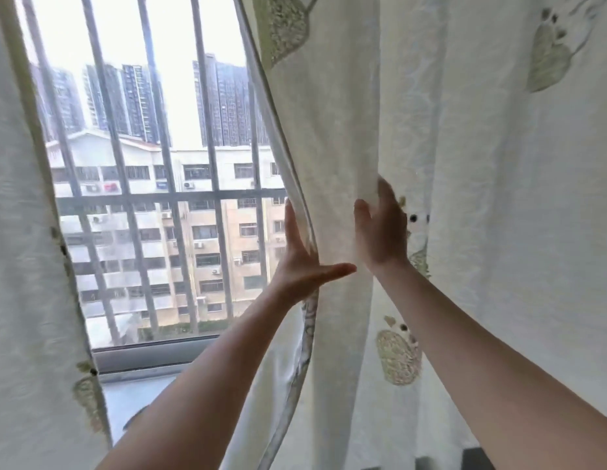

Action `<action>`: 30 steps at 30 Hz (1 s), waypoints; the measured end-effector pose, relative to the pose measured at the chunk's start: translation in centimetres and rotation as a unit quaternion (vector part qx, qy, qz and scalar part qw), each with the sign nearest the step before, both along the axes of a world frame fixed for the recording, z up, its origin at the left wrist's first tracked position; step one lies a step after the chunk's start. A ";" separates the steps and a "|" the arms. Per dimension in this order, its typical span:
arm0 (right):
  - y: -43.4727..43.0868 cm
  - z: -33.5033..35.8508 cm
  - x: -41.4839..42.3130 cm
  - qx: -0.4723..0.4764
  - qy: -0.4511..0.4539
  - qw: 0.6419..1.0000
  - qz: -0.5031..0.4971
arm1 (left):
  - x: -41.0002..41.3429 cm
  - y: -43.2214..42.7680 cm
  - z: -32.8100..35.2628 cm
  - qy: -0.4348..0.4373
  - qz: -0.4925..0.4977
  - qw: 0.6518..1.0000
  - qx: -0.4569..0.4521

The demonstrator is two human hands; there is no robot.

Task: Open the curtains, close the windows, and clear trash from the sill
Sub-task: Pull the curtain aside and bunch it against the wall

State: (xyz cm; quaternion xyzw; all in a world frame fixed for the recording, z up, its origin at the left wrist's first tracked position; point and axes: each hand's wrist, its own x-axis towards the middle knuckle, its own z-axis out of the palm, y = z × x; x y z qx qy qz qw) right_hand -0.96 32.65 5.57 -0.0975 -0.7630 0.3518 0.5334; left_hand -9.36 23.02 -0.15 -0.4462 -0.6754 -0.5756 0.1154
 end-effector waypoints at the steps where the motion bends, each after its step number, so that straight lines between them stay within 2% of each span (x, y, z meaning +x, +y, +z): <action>1: 0.8 0.0 0.4 0.011 -0.017 0.999 0.037 | 0.4 1.0 0.2 0.003 0.007 1.000 -0.011; 4: 3.1 -0.3 2.3 0.058 -0.041 0.994 0.079 | 2.2 4.4 1.0 0.022 0.126 0.991 -0.022; 5: 3.8 -0.6 3.0 0.082 -0.015 0.995 0.045 | 2.8 5.4 1.0 0.024 0.158 0.987 -0.015; 7: 6.0 -1.2 4.3 0.139 0.061 0.984 -0.091 | 3.7 7.5 0.8 0.014 0.175 0.985 -0.003; 8: 7.7 -1.4 5.1 0.140 0.085 0.975 -0.153 | 4.5 8.9 0.8 0.005 0.173 0.985 0.002; 10: 10.9 -1.3 6.3 0.080 0.055 0.976 -0.195 | 5.3 10.8 0.7 0.007 0.168 0.986 0.007; 13: 16.6 -1.7 7.8 -0.020 -0.081 0.987 -0.138 | 6.7 13.9 0.7 0.013 0.153 0.988 0.016; 15: 19.8 -2.1 8.8 -0.050 -0.125 0.990 -0.042 | 7.5 15.9 0.5 0.029 0.143 0.989 0.028; 18: 22.5 -2.8 9.6 -0.084 -0.122 0.984 0.103 | 8.4 18.6 0.3 0.025 0.128 0.991 0.027; 22: 23.7 -2.8 9.9 -0.109 -0.120 0.969 0.187 | 9.2 22.1 0.5 0.025 0.096 0.995 0.019; 25: 25.0 -2.1 10.1 -0.073 -0.090 0.980 0.161 | 9.5 25.1 0.4 0.016 0.056 0.998 0.027; 28: 26.5 -1.0 10.2 -0.001 -0.073 0.996 0.050 | 9.9 27.6 0.1 0.006 0.015 1.000 0.007; 30: 27.8 -0.4 10.2 0.027 -0.100 0.994 -0.015 | 10.3 29.2 -0.2 0.016 -0.060 0.998 -0.025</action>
